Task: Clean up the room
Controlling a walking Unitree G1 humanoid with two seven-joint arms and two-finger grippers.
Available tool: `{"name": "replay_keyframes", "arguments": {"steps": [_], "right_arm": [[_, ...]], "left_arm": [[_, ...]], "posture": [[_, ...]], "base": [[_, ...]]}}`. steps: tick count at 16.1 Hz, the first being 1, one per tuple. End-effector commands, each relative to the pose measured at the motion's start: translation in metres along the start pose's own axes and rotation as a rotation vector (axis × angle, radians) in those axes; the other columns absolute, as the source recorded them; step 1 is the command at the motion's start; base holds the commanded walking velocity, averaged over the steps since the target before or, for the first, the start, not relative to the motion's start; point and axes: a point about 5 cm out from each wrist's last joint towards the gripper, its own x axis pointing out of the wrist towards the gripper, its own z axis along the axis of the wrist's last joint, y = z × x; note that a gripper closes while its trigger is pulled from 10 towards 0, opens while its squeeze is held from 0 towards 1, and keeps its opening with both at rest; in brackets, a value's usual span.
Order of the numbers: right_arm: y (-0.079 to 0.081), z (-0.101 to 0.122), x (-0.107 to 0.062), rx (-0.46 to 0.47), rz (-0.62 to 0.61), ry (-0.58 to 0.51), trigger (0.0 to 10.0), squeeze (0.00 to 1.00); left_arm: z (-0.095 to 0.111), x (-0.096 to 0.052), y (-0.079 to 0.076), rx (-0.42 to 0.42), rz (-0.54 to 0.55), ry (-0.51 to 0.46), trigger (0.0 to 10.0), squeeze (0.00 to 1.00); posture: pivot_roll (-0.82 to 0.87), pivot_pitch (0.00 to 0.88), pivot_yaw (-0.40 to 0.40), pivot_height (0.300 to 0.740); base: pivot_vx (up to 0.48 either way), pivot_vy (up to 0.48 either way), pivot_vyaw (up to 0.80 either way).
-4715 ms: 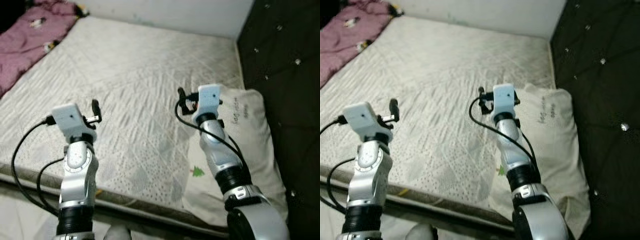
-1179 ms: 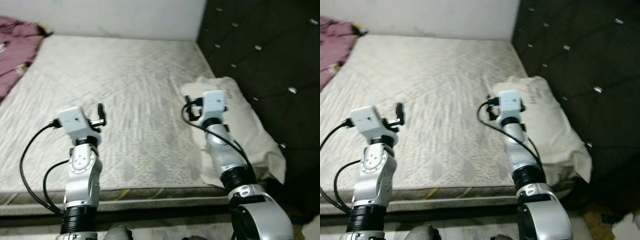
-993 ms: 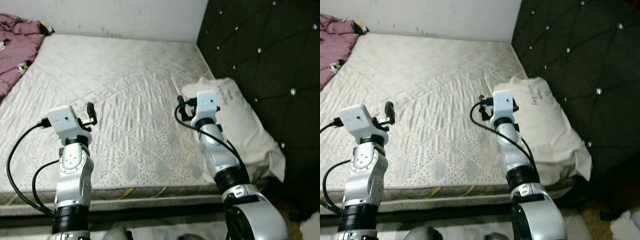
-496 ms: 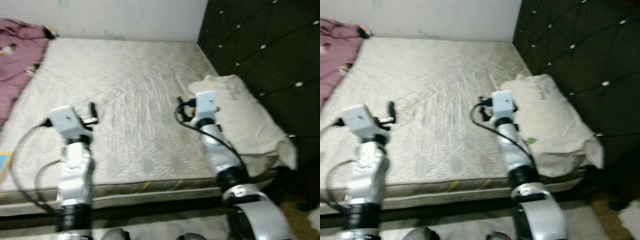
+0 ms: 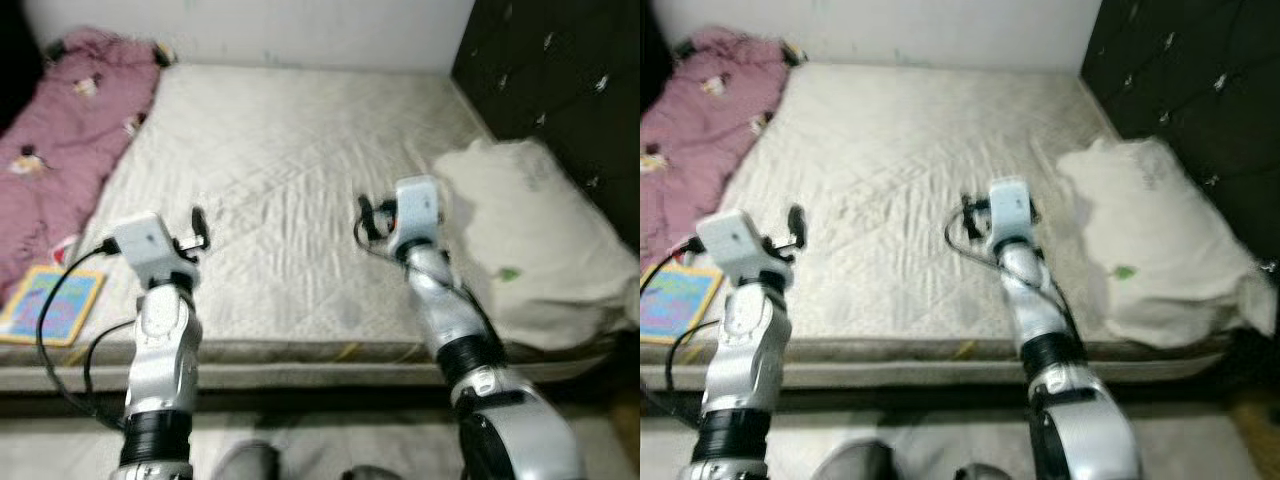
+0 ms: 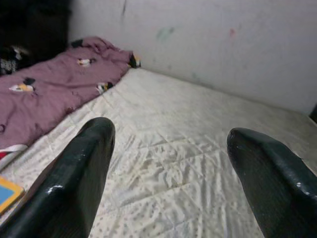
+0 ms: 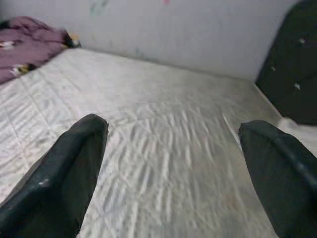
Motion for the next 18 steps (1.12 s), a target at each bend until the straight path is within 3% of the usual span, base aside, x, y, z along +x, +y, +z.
{"name": "replay_keyframes", "arguments": {"steps": [1, 5, 15, 18], "right_arm": [[0.0003, 0.0067, 0.0033, 0.007, 0.0, -0.018, 10.0, 0.0], [0.0008, 0.0059, 0.0037, 0.005, 0.006, -0.012, 10.0, 0.0], [0.0035, 0.0032, 0.0034, 0.008, 0.023, 0.001, 10.0, 0.0], [0.003, 0.0014, 0.0035, 0.016, 0.021, 0.015, 10.0, 0.0]], "left_arm": [[0.0047, 0.0027, 0.0011, 0.007, 0.008, -0.017, 10.0, 0.0], [0.0053, 0.003, 0.0004, 0.006, 0.004, -0.023, 10.0, 0.0], [0.0079, 0.0015, -0.0015, -0.01, -0.027, -0.048, 10.0, 0.0], [0.0071, 0.0013, -0.0018, -0.018, -0.027, -0.041, 10.0, 0.0]], "posture": [[0.08, 0.0, -0.049, 0.74], [0.08, 0.0, -0.051, 0.74], [0.08, 0.0, -0.05, 0.74], [0.08, 0.0, -0.049, 0.74]], "base": [[0.0, 0.48, 0.0], [0.0, 0.441, 0.0], [0.0, 0.0, 0.0], [0.0, 0.392, -0.49]]}}
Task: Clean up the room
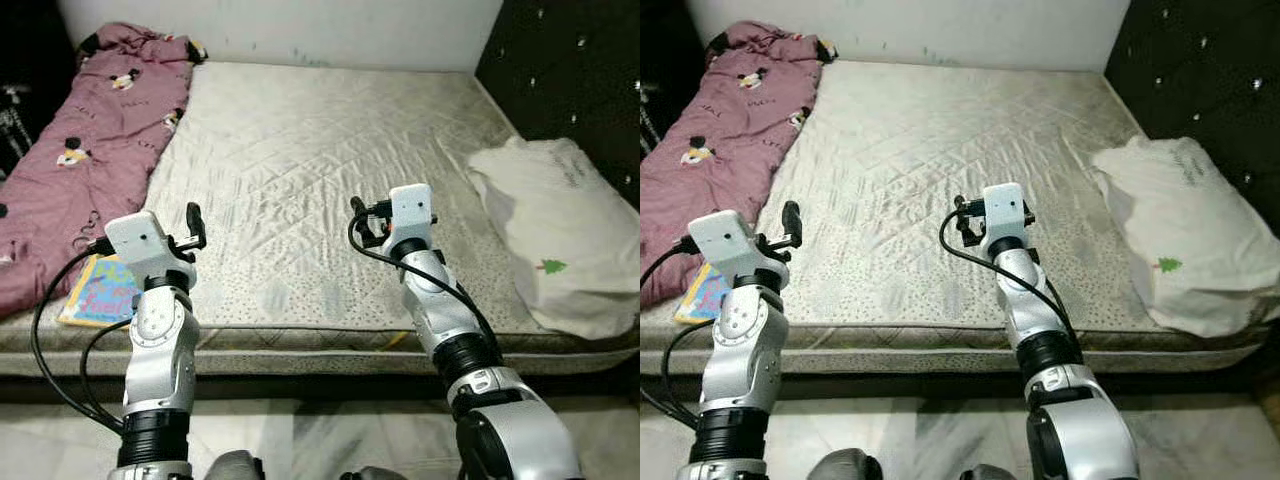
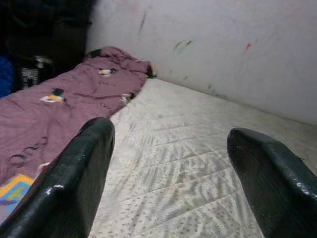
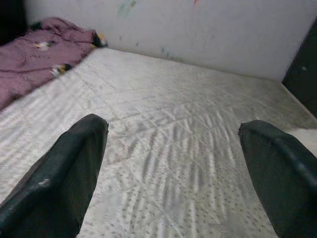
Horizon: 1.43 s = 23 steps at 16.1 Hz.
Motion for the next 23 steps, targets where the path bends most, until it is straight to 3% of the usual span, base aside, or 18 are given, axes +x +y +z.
{"name": "replay_keyframes", "arguments": {"steps": [1, 8, 12, 23], "right_arm": [[-0.0025, 0.0017, 0.0015, 0.01, -0.011, 0.002, 10.0, 0.0], [-0.0026, 0.0019, 0.0023, 0.008, -0.005, 0.008, 10.0, 0.0], [-0.0022, 0.002, 0.003, 0.008, 0.0, 0.011, 10.0, 0.0], [-0.0006, 0.0015, 0.003, 0.011, 0.007, 0.013, 10.0, 0.0]], "left_arm": [[0.0023, 0.0005, -0.0004, 0.007, -0.011, -0.007, 10.0, 0.0], [0.0036, 0.001, -0.0009, 0.002, -0.008, -0.017, 10.0, 0.0], [0.0062, 0.0002, -0.0015, 0.003, -0.018, -0.037, 10.0, 0.0], [0.0078, -0.0009, -0.0017, -0.003, -0.04, -0.048, 10.0, 0.0]], "posture": [[0.08, 0.0, -0.05, 0.74], [0.08, 0.0, -0.051, 0.74], [0.08, 0.0, -0.052, 0.74], [0.08, 0.0, -0.049, 0.74]], "base": [[0.0, 0.48, -0.69], [0.0, 0.48, 0.0], [0.0, 0.0, 0.0], [0.335, 0.0, 0.0]]}}
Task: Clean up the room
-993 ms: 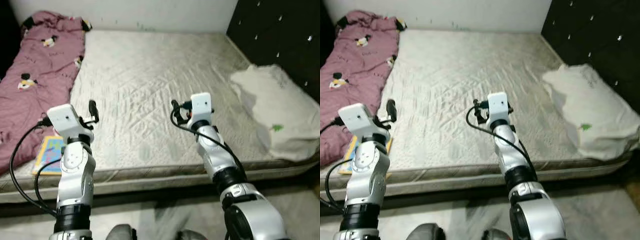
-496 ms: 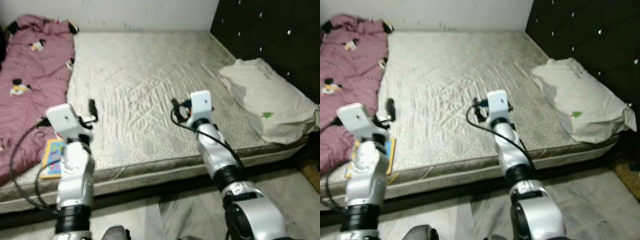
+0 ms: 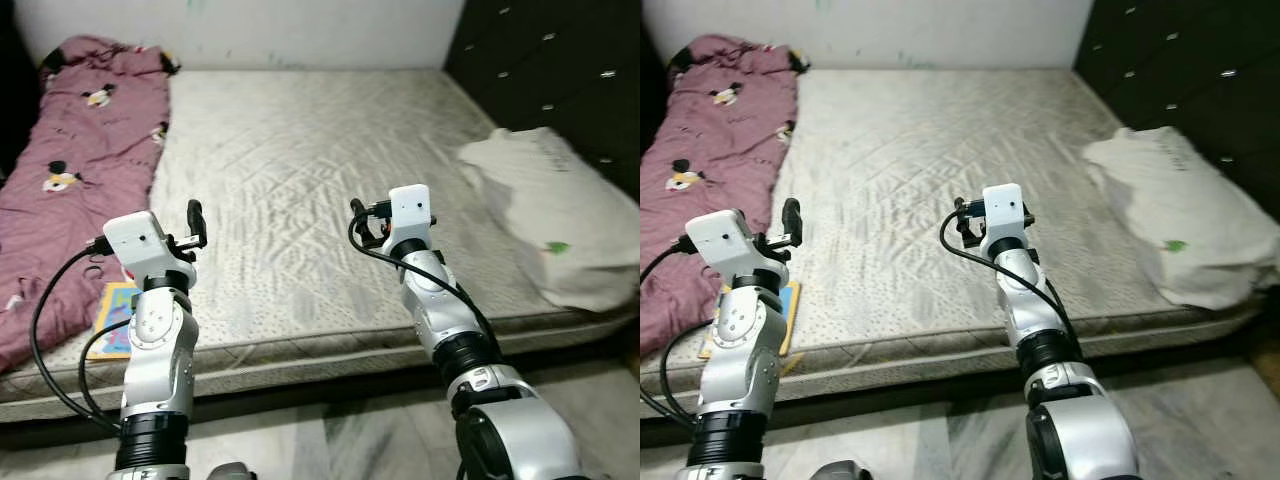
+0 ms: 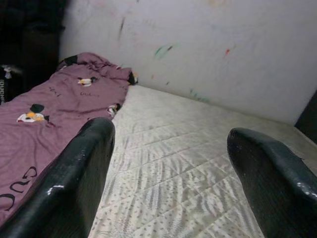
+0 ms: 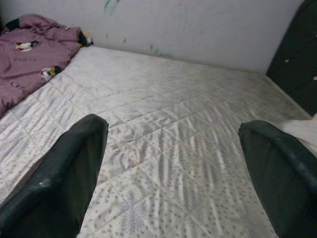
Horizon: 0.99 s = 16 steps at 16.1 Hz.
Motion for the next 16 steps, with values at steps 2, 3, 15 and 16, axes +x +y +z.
{"name": "replay_keyframes", "arguments": {"steps": [2, 3, 15, 16], "right_arm": [[-0.0013, 0.0001, 0.0005, 0.008, -0.001, 0.006, 10.0, 0.0], [-0.0012, 0.0001, 0.0005, 0.008, 0.0, 0.006, 10.0, 0.0], [-0.0014, -0.0028, 0.0004, 0.025, 0.001, 0.023, 10.0, 0.0], [-0.0013, -0.0029, 0.0003, 0.026, 0.002, 0.023, 10.0, 0.0]], "left_arm": [[0.0035, -0.0001, -0.0009, 0.001, -0.012, -0.012, 10.0, 0.0], [0.0033, -0.0001, -0.001, 0.002, -0.012, -0.011, 10.0, 0.0], [-0.0007, 0.0013, -0.0015, -0.019, 0.006, 0.017, 10.0, 0.0], [-0.0007, 0.0013, -0.0015, -0.019, 0.006, 0.017, 10.0, 0.0]], "posture": [[0.08, 0.0, -0.049, 0.74], [0.08, 0.0, -0.049, 0.74], [0.08, 0.0, -0.047, 0.74], [0.08, 0.0, -0.047, 0.74]], "base": [[0.379, 0.0, 0.0], [0.382, 0.0, 0.0], [0.051, 0.141, -0.11], [0.0, 0.48, -0.8]]}}
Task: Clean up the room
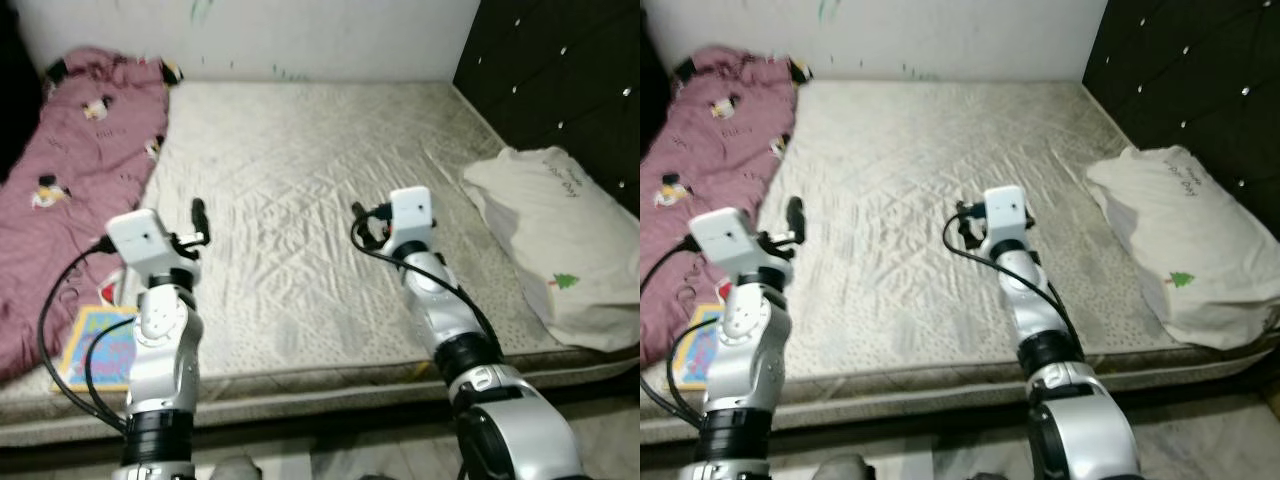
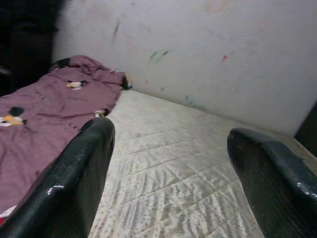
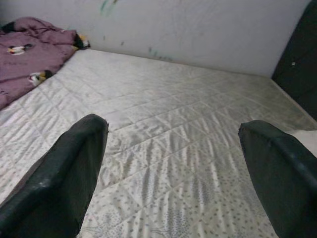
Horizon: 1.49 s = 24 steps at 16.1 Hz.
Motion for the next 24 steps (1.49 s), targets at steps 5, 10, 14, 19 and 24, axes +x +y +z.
{"name": "replay_keyframes", "arguments": {"steps": [5, 10, 14, 19, 24], "right_arm": [[0.0029, 0.0036, 0.0022, 0.006, 0.016, -0.004, 10.0, 0.0], [0.0051, 0.0038, 0.0028, 0.008, 0.037, -0.002, 10.0, 0.0], [0.0069, 0.0058, 0.0031, -0.006, 0.045, -0.014, 10.0, 0.0], [0.0086, 0.0075, 0.0034, -0.02, 0.056, -0.026, 10.0, 0.0], [0.0079, 0.0067, 0.0036, -0.009, 0.052, -0.018, 10.0, 0.0]], "left_arm": [[-0.0001, 0.0011, 0.003, 0.002, 0.008, 0.01, 10.0, 0.0], [0.0002, 0.0015, 0.0033, 0.004, 0.015, 0.008, 10.0, 0.0], [0.0017, 0.0024, 0.0046, 0.016, 0.027, -0.002, 10.0, 0.0], [0.0014, 0.0032, 0.0042, 0.009, 0.024, 0.004, 10.0, 0.0], [0.0014, 0.0034, 0.0042, 0.008, 0.027, 0.004, 10.0, 0.0]], "posture": [[0.08, 0.0, -0.049, 0.74], [0.08, 0.0, -0.049, 0.74], [0.08, 0.0, -0.047, 0.74], [0.08, 0.0, -0.048, 0.74], [0.08, 0.0, -0.046, 0.74]], "base": [[0.0, 0.48, 0.0], [0.0, 0.48, 0.0], [0.0, 0.231, 0.0], [0.0, 0.259, 0.64], [0.0, 0.476, 0.09]]}}
